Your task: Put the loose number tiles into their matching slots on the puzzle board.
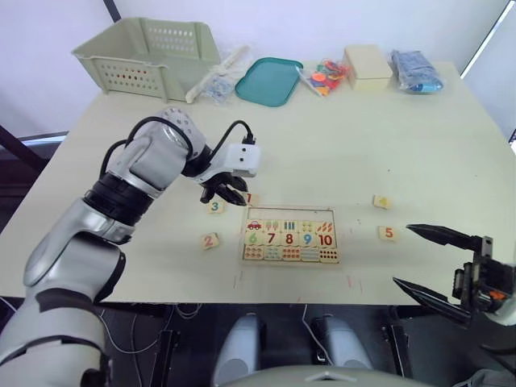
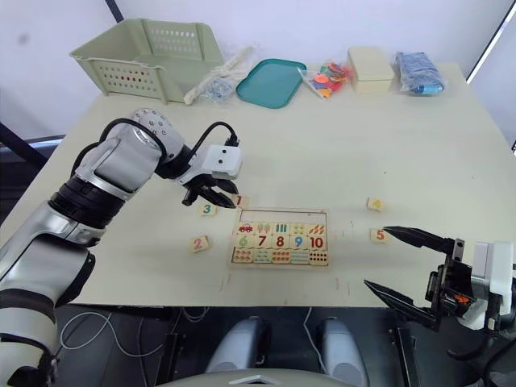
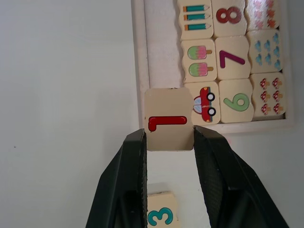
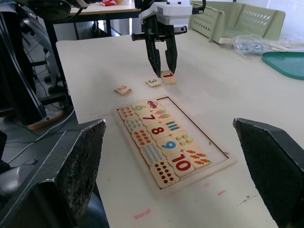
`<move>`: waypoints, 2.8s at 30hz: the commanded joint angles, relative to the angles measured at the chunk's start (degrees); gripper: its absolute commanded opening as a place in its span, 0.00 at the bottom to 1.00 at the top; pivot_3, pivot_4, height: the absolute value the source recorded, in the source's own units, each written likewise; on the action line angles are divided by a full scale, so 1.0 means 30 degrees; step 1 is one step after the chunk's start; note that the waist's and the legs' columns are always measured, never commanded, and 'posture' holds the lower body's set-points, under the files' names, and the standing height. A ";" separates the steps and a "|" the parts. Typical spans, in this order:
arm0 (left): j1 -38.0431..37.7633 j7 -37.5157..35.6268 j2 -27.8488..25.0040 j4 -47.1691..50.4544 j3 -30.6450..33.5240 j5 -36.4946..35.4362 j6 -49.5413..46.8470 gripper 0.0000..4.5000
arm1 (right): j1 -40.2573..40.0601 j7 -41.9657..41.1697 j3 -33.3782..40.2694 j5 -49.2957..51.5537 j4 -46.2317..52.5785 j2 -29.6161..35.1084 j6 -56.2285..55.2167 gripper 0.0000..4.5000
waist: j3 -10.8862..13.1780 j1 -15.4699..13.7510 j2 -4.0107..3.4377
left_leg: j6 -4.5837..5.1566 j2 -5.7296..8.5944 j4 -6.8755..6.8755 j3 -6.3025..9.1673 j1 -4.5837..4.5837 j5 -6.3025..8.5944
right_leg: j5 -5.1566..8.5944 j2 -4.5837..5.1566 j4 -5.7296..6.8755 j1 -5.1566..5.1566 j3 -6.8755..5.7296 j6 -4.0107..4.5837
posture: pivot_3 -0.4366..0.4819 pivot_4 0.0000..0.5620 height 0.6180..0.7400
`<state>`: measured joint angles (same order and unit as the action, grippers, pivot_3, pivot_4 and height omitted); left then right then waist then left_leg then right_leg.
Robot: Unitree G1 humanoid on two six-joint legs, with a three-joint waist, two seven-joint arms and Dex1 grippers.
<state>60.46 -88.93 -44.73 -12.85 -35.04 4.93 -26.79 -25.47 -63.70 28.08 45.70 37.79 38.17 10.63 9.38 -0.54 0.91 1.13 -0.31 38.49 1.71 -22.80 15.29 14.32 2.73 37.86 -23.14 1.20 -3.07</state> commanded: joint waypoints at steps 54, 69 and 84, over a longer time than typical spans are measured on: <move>-0.1075 -0.0061 0.1878 0.0396 -0.0114 0.3405 -0.0368 0.21 | -0.0771 0.0457 -0.0744 -0.0042 0.0596 -0.0425 -0.0915 1.00 | 0.0002 -0.0027 -0.0002 | 0.0000 0.0002 0.0009 0.0051 0.0001 0.0000 | -0.0001 0.0001 0.0016 -0.0001 0.0000 0.0000 | 0.48 0.27 1.00; -0.1286 -0.0207 0.1957 0.0546 -0.0231 0.3491 0.0021 0.21 | -0.1012 0.0607 -0.0640 -0.0004 0.0746 -0.0392 -0.0902 1.00 | 0.0002 -0.0027 -0.0002 | 0.0000 0.0002 0.0012 0.0050 0.0001 0.0000 | -0.0001 0.0002 0.0019 -0.0001 0.0001 0.0000 | 0.48 0.27 1.00; -0.1423 -0.0221 0.1889 0.0633 -0.0237 0.3622 -0.0009 0.21 | -0.1195 0.0606 -0.0563 0.0057 0.0884 -0.0387 -0.0897 1.00 | 0.0000 -0.0028 -0.0005 | 0.0000 0.0002 0.0012 0.0050 0.0005 0.0000 | -0.0001 0.0001 0.0022 -0.0001 0.0001 0.0000 | 0.48 0.27 1.00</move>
<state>56.56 -88.73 -38.65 -12.24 -35.90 15.55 -27.09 -28.80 -61.96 25.14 44.80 38.41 36.74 8.51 9.38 -0.62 0.90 1.13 -0.31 38.52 1.86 -22.78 15.29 14.31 2.74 37.93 -23.14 1.20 -3.07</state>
